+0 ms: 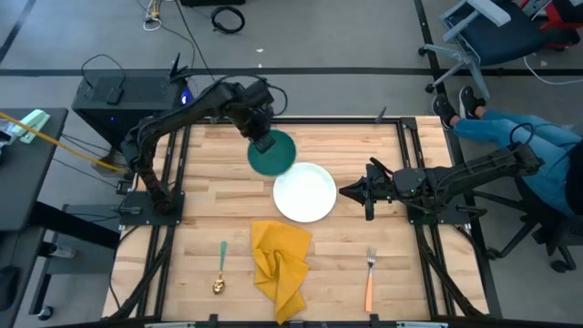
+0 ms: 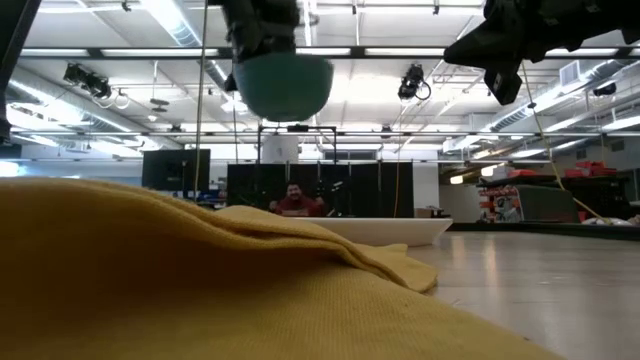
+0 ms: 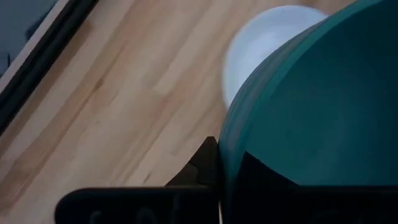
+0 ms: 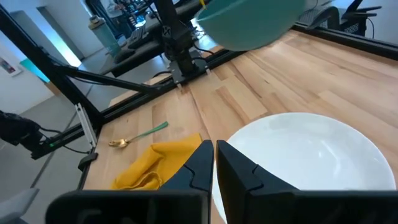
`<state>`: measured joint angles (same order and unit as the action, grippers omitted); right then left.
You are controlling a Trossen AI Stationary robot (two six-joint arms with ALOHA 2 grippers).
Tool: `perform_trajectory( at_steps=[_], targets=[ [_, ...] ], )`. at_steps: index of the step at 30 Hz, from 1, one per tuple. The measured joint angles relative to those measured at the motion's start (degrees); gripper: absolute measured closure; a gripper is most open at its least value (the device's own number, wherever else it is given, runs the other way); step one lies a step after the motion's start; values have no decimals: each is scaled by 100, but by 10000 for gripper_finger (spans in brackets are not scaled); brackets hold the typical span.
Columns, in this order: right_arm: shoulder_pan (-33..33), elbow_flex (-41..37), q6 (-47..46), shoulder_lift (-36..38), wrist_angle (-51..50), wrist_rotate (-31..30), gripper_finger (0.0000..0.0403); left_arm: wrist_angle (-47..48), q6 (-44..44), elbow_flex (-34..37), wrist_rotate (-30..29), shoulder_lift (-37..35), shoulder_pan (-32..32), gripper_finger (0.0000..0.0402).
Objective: Set table place
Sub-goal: Stack the green bowl on top of the white plate
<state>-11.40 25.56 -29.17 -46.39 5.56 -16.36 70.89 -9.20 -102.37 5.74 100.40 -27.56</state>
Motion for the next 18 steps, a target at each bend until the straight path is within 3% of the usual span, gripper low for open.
perform_trajectory(
  at_steps=[9, 18],
  targets=[
    [20, 0, 52, 44, -4, -37, 375, -546, -371, -211, -269, 39, 901, 394],
    [205, 0, 122, 478, -310, -114, 375, -992, -474, -211, -264, 629, 786, 394]
  ],
)
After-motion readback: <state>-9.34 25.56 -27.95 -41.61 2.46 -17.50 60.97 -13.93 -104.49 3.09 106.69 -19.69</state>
